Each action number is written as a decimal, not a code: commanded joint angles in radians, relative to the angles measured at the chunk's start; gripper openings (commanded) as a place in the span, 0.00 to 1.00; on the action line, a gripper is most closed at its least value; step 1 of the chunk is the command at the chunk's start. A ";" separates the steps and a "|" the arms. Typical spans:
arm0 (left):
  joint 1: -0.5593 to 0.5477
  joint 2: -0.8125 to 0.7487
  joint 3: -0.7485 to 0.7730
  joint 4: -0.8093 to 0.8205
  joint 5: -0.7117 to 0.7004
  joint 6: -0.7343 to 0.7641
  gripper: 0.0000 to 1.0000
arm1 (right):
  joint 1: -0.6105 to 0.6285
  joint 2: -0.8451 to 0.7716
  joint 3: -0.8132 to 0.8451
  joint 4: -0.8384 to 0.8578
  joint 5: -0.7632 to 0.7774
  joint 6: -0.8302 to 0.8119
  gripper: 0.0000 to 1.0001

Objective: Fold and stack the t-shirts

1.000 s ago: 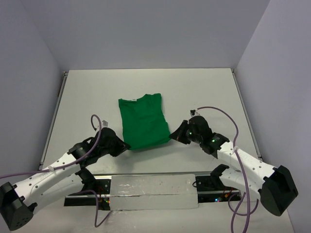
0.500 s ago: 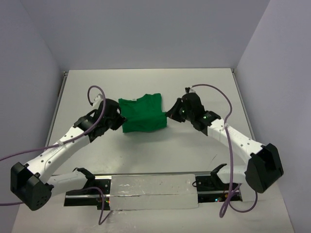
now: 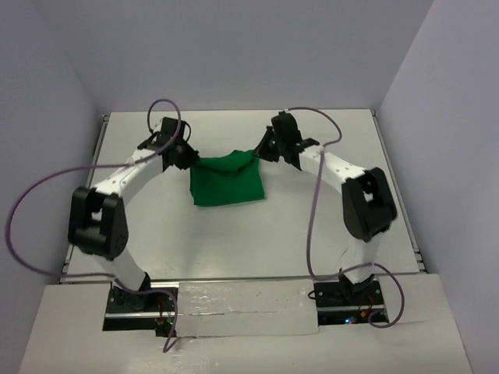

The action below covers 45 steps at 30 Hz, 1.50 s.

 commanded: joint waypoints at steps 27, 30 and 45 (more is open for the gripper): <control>0.048 -0.531 -0.237 0.030 -0.137 0.260 0.80 | -0.049 -0.428 -0.298 -0.051 0.141 -0.205 0.93; 0.049 -0.594 -0.303 0.045 -0.115 0.253 0.80 | -0.042 -0.429 -0.265 -0.052 0.097 -0.217 0.81; 0.039 -0.658 -0.291 -0.029 -0.085 0.266 0.79 | 0.060 -0.498 -0.212 -0.136 0.229 -0.225 0.94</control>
